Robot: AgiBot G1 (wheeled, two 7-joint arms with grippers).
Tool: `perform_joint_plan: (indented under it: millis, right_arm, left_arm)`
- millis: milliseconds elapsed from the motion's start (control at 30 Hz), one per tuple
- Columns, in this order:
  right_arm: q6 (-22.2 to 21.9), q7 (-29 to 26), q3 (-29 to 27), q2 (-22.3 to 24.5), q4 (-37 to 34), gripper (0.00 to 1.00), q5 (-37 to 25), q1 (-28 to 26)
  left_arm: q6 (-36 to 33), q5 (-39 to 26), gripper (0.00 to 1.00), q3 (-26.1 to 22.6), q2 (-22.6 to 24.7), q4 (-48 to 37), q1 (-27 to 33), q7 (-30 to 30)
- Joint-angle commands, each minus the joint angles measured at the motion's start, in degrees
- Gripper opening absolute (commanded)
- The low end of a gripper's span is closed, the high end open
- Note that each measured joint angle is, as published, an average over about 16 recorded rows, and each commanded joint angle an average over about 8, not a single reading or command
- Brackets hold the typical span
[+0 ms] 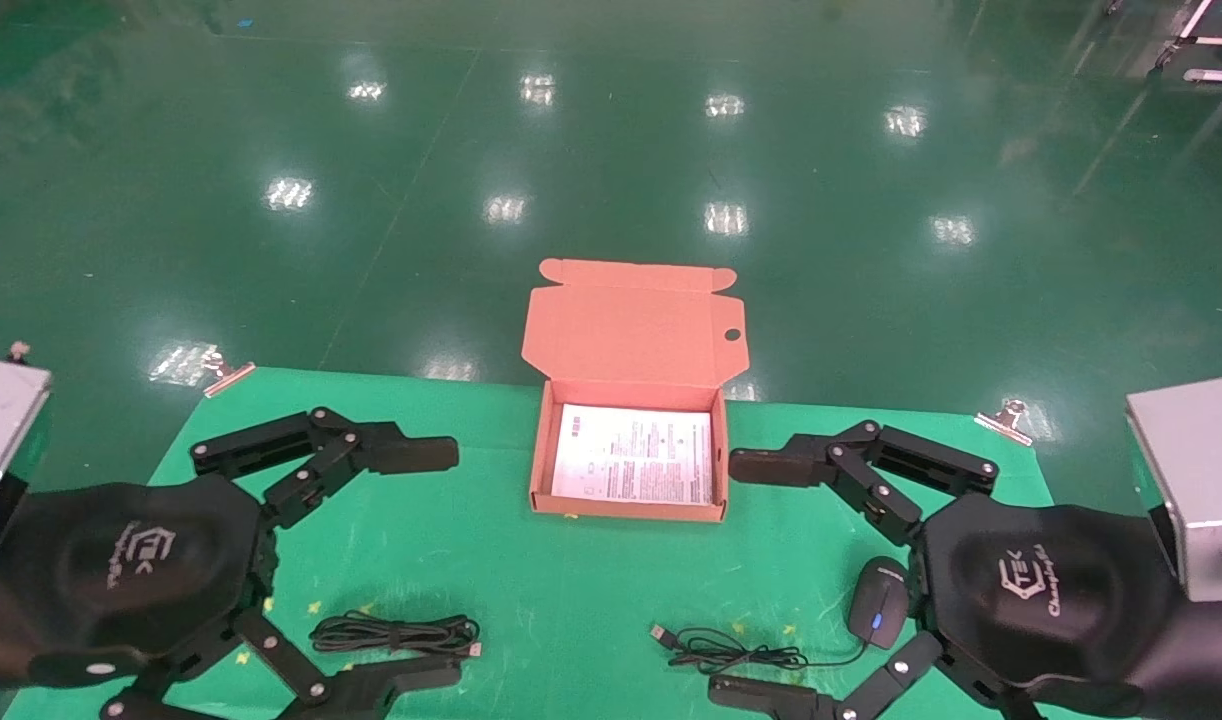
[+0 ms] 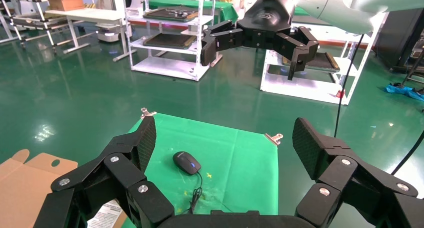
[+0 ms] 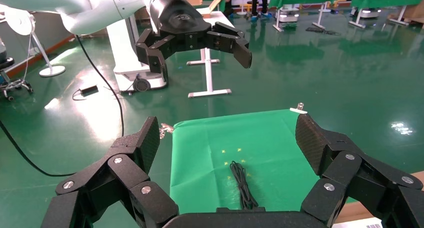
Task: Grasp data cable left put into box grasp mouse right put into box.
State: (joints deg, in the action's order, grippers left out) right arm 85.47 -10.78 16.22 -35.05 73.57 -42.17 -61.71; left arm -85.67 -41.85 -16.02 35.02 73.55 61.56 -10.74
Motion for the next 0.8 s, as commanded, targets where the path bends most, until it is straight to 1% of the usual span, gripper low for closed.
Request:
perform_joint_plan:
  millis: [33,800]
  right_arm:
    - [0.0,0.0,0.0,0.0,0.0,1.00,0.0,0.0]
    - [0.0,0.0,0.0,0.0,0.0,1.00,0.0,0.0]
  left_arm:
    - [0.0,0.0,1.00,0.0,0.0,0.0,0.0,0.0]
    - [0.1,-0.1,1.00,-0.1,0.1,-0.1,0.1,0.0]
